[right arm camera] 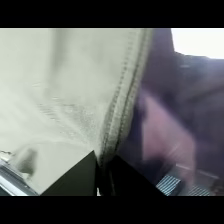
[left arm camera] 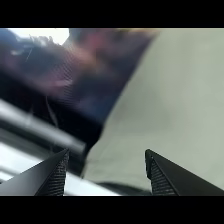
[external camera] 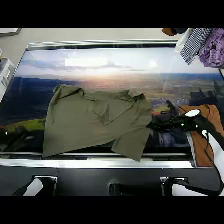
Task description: Fold the clothes and pants, and hang the long-sleeved shirts on hangers.
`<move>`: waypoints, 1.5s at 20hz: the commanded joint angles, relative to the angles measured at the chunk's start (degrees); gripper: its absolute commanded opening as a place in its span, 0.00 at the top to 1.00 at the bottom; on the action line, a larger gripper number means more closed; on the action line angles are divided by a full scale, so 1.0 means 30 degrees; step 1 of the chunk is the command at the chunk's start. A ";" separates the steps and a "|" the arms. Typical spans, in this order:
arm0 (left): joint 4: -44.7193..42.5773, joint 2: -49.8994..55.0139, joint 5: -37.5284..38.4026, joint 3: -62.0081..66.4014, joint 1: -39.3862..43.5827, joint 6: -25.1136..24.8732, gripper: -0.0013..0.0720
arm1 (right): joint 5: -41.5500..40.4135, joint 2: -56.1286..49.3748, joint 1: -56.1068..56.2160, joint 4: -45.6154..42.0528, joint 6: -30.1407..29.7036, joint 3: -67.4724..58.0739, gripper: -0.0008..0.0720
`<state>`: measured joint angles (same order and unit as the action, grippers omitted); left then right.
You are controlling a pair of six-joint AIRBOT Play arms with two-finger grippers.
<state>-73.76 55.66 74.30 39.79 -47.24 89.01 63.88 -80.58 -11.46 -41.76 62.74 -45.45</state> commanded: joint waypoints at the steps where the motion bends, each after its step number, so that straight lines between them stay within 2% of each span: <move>1: 0.0576 -0.0379 -0.0605 -0.3257 -0.1858 -0.1195 0.25 | 0.0160 0.1209 -0.0073 0.0204 0.0459 -0.0022 0.95; 6: 0.0780 0.0226 -0.1005 -0.4692 -0.1843 -0.1464 0.25 | 0.0211 0.1384 -0.0073 0.0226 0.0452 -0.0022 0.95; 8: 0.2178 0.0459 -0.1246 -0.4845 -0.1843 -0.2288 0.25 | 0.0226 0.1384 -0.0073 0.0226 0.0437 -0.0022 0.95; 10: 0.2732 0.0918 -0.1290 -0.4845 -0.1843 -0.2419 0.25 | 0.0204 0.1384 -0.0073 0.0233 0.0306 -0.0022 0.95; 25: 0.2827 0.2113 -0.0991 -0.4874 -0.1843 -0.3191 0.28 | 0.0211 0.1661 -0.0015 0.0415 0.0342 -0.0022 0.95; 26: 0.2856 0.2113 -0.0940 -0.4874 -0.1843 -0.3191 0.39 | 0.0211 0.1661 0.0007 0.0474 0.0372 -0.0015 0.95; 29: 0.4175 0.2113 -0.0787 -0.4860 -0.1843 -0.4182 0.89 | 0.0233 0.1661 0.0000 0.0809 0.0401 -0.0015 0.95; 30: 0.4998 0.2113 -0.0772 -0.4852 -0.1843 -0.4787 0.96 | 0.0262 0.1661 0.0000 0.0925 0.0393 -0.0022 0.95</move>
<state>-64.75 62.13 70.39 24.95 -52.73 78.02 64.51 -75.66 -11.53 -39.90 63.72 -45.45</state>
